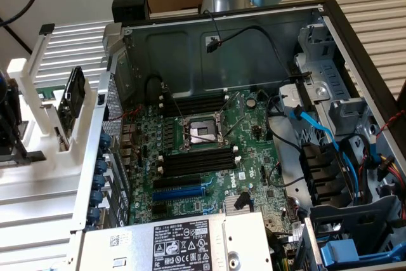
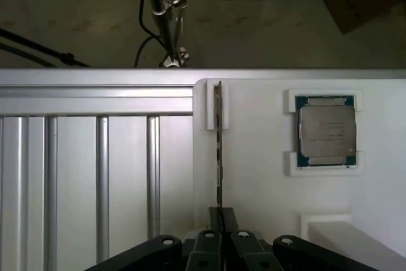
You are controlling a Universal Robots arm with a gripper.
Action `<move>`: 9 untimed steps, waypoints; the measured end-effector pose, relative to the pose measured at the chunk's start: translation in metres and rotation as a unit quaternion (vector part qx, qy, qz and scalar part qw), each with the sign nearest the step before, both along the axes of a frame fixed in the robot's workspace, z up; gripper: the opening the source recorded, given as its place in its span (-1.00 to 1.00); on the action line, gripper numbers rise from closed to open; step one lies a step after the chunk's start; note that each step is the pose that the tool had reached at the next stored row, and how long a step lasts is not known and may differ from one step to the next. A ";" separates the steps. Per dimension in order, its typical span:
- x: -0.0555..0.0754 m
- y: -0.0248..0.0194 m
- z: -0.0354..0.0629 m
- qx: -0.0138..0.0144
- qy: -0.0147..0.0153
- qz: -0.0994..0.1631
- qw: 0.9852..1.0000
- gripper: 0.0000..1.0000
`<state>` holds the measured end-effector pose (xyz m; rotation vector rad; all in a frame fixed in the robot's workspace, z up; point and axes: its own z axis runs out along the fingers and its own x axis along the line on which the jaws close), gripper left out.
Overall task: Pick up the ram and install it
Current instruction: 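Pick up the ram and move it above insertion slot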
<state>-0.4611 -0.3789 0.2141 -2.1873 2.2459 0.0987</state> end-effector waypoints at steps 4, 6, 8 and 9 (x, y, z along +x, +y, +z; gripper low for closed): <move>-0.001 0.0001 0.0246 -0.004 -0.001 0.000 1.000 -0.76; -0.001 0.0000 0.0373 -0.005 -0.001 0.000 1.000 -0.76; -0.001 0.0000 0.0507 -0.005 -0.001 -0.001 1.000 -0.76; -0.001 -0.0002 0.0621 -0.006 -0.001 -0.003 1.000 -0.76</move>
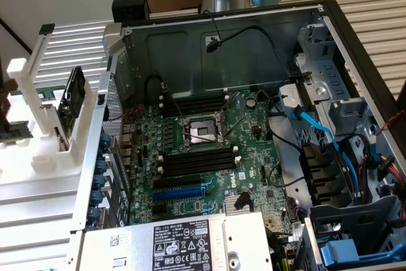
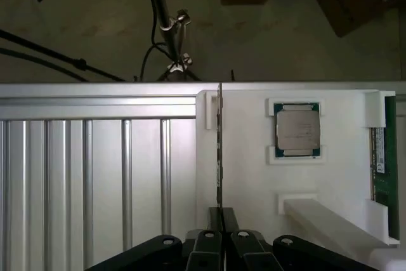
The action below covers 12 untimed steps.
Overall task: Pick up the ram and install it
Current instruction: 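Pick up the ram and move it above insertion slot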
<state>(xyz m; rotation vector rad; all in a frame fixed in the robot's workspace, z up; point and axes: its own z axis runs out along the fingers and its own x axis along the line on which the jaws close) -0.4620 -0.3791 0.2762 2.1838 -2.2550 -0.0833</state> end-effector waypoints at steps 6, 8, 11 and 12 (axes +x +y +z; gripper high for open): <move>0.002 -0.0033 0.0416 -0.002 0.001 -0.014 1.000 -0.76; 0.005 -0.0045 0.0499 -0.003 0.001 -0.014 1.000 -0.76; 0.016 -0.0104 0.0676 -0.003 0.001 -0.014 1.000 -0.76; 0.020 -0.0127 0.0724 -0.003 0.001 -0.014 1.000 -0.76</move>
